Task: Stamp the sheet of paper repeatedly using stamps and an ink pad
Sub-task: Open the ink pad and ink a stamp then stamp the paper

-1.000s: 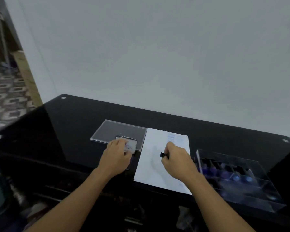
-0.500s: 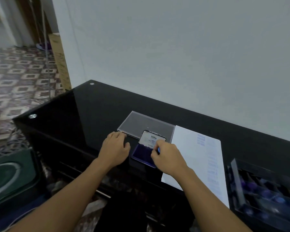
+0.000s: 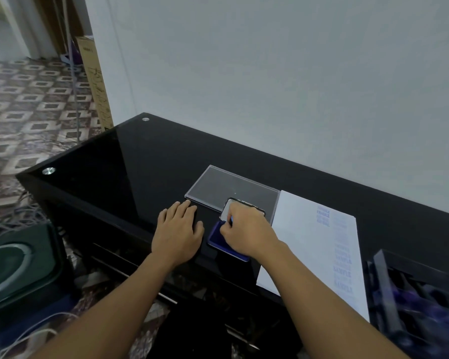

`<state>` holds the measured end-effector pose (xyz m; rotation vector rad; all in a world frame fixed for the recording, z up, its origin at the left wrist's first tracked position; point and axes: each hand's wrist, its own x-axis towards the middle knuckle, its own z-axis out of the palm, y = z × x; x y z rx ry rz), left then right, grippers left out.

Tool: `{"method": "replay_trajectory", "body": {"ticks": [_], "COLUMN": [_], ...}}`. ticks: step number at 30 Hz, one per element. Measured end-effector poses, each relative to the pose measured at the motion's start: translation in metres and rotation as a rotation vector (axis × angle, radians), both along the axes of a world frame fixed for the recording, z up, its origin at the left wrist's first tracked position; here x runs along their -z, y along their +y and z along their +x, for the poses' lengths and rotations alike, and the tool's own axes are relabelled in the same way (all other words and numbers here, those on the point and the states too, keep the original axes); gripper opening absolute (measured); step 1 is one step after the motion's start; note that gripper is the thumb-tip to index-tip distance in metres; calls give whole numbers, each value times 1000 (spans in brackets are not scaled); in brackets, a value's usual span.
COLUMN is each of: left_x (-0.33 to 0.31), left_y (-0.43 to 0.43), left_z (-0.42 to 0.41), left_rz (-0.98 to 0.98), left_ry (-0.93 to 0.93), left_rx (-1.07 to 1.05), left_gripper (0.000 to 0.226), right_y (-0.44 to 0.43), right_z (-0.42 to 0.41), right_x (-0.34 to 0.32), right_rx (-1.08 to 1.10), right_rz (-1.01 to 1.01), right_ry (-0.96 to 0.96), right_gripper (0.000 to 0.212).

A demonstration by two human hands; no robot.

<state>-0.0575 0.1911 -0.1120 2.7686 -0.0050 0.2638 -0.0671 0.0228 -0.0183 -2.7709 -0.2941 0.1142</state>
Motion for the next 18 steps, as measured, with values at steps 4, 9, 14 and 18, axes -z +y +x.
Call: {"method": "replay_trajectory", "body": {"ticks": [4, 9, 14, 18], "left_x": [2, 3, 3, 5], "left_y": [0, -1, -3, -3], "left_z": [0, 0, -1, 0], "left_rz": [7, 14, 27, 34], "left_ry": [-18, -12, -11, -26], "left_rx": [-12, -35, -47, -54], "left_gripper": [51, 52, 52, 51], "right_y": [3, 5, 6, 7], "right_z": [3, 0, 1, 1], "right_x": [8, 25, 30, 33], "right_rx": [-18, 5, 6, 9], "right_rz": [-59, -7, -4, 16], "right_ry": [16, -11, -78, -98], "right_gripper": [12, 11, 10, 9]}}
